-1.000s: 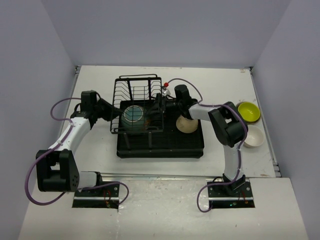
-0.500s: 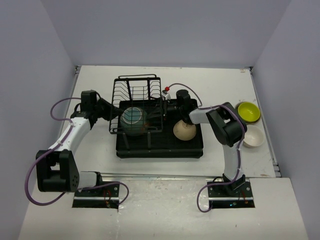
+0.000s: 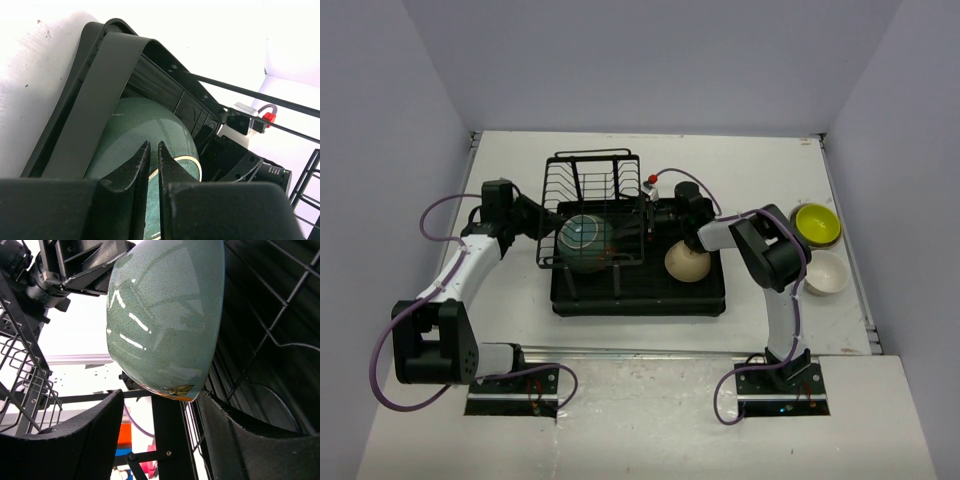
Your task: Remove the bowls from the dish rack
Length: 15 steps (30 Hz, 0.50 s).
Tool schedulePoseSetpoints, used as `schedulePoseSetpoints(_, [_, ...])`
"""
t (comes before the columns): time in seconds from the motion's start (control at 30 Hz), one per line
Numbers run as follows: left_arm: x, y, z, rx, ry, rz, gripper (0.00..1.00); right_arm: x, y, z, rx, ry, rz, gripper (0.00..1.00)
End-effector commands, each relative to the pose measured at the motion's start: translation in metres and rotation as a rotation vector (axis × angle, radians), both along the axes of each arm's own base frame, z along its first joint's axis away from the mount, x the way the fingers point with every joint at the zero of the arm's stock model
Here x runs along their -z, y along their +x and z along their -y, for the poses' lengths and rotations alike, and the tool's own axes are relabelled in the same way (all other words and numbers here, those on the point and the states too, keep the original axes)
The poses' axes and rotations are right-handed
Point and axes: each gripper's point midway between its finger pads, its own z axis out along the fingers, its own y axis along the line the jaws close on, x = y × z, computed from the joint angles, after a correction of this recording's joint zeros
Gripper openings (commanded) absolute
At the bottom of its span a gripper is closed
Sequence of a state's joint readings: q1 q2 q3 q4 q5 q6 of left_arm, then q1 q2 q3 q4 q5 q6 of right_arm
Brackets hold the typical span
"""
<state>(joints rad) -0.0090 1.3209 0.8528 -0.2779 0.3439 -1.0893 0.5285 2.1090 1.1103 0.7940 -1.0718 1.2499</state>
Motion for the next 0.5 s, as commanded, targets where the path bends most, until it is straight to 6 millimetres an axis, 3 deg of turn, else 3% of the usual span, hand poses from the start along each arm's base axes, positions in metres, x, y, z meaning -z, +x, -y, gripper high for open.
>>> schedulePoseSetpoints(0.0, [-0.0053,-0.0066,0.0101,0.032,-0.030,-0.001,0.12,-0.0293,-0.0111,-0.0186,-0.055,0.095,0.110,0.61])
schedulePoseSetpoints(0.47, [-0.0087,-0.0055,0.0132,0.034,-0.038,0.004,0.12,-0.0275,-0.0033,-0.0226,-0.024,0.085,0.098,0.58])
